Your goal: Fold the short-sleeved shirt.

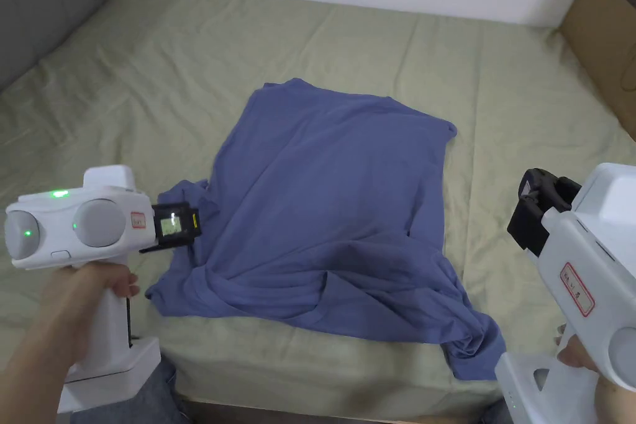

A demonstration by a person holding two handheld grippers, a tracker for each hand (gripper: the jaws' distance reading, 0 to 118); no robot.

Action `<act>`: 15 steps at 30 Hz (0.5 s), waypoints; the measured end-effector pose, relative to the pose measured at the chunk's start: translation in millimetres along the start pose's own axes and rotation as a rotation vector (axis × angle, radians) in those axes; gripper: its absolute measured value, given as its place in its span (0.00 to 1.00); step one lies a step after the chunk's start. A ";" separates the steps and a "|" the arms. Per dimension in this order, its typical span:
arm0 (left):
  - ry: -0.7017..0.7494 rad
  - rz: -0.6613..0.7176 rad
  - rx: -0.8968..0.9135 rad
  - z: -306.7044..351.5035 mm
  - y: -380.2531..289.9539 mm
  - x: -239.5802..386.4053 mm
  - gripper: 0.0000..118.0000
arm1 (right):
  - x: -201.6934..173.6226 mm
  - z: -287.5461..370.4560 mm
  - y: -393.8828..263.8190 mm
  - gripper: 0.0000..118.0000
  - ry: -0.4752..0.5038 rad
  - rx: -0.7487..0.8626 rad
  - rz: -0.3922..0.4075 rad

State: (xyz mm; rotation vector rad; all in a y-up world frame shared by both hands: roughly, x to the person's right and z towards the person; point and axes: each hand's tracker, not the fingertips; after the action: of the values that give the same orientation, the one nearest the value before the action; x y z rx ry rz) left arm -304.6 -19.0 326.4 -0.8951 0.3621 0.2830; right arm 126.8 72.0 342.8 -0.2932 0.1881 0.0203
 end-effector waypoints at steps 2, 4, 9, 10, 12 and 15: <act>0.015 0.026 -0.062 -13.6 -9.5 -3.5 1.00 | -0.2 -1.0 -1.5 0.00 0.001 -0.006 0.003; -0.003 0.033 -0.087 -23.0 -18.4 -4.8 1.00 | -0.8 -3.5 -2.7 0.00 0.000 -0.016 0.006; -0.016 0.070 -0.125 -42.2 -29.3 -2.1 0.63 | -1.6 -7.0 -5.9 0.00 0.001 -0.034 0.005; -0.019 0.074 -0.126 -45.4 -29.8 -2.2 0.49 | -1.6 -7.5 -6.7 0.00 0.002 -0.039 0.010; -0.017 0.071 -0.142 -51.4 -29.6 -2.0 0.09 | -1.6 -8.7 -8.2 0.00 -0.001 -0.048 0.018; -0.019 0.106 -0.129 -50.8 -32.7 -5.3 0.00 | -0.3 -9.9 -9.8 0.00 -0.003 -0.059 0.023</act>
State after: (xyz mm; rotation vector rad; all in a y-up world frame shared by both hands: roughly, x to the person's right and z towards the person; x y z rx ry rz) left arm -306.3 -79.5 322.6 -1.0011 0.3773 0.4165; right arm 125.1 59.8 336.4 -0.3494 0.1883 0.0487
